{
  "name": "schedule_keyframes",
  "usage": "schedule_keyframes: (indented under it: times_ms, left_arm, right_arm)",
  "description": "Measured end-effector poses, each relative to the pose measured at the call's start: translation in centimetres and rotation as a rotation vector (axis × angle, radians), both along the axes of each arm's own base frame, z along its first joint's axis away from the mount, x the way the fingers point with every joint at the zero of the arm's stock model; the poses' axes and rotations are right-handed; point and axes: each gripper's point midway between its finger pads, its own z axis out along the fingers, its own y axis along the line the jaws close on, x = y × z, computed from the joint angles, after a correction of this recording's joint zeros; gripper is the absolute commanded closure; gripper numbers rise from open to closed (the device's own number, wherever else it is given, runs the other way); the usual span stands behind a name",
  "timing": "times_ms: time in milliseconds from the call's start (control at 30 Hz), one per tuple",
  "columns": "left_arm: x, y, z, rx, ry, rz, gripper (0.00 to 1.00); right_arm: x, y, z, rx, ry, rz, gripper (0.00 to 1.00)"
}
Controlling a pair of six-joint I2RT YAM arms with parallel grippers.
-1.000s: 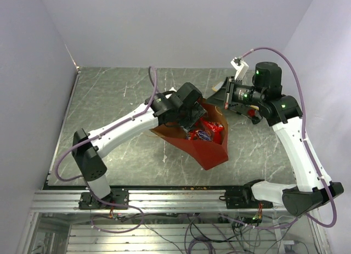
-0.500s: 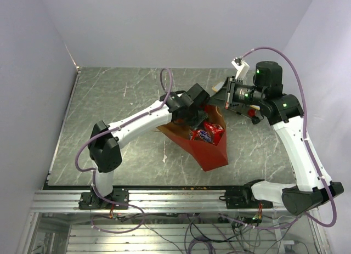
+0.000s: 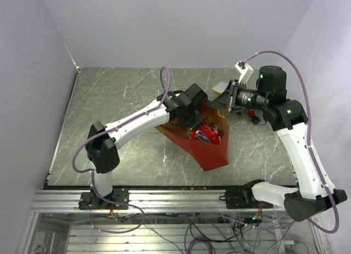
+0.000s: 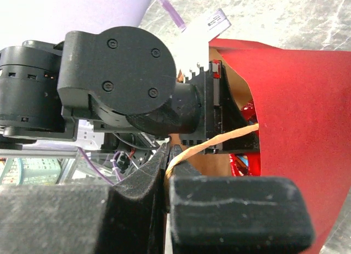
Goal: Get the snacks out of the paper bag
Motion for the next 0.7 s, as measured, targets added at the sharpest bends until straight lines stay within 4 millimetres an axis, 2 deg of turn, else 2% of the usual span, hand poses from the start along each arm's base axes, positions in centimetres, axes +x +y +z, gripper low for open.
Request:
schedule_keyframes:
  times_ms: [467, 700]
  left_arm:
    - [-2.5, 2.2, 3.1, -0.086, -0.072, -0.086, 0.93]
    - [-2.5, 1.9, 5.4, -0.144, -0.156, -0.155, 0.93]
  right_arm:
    - [0.4, -0.6, -0.3, -0.025, -0.003, -0.046, 1.0]
    - [0.8, -1.3, -1.1, -0.059, 0.013, -0.097, 1.0]
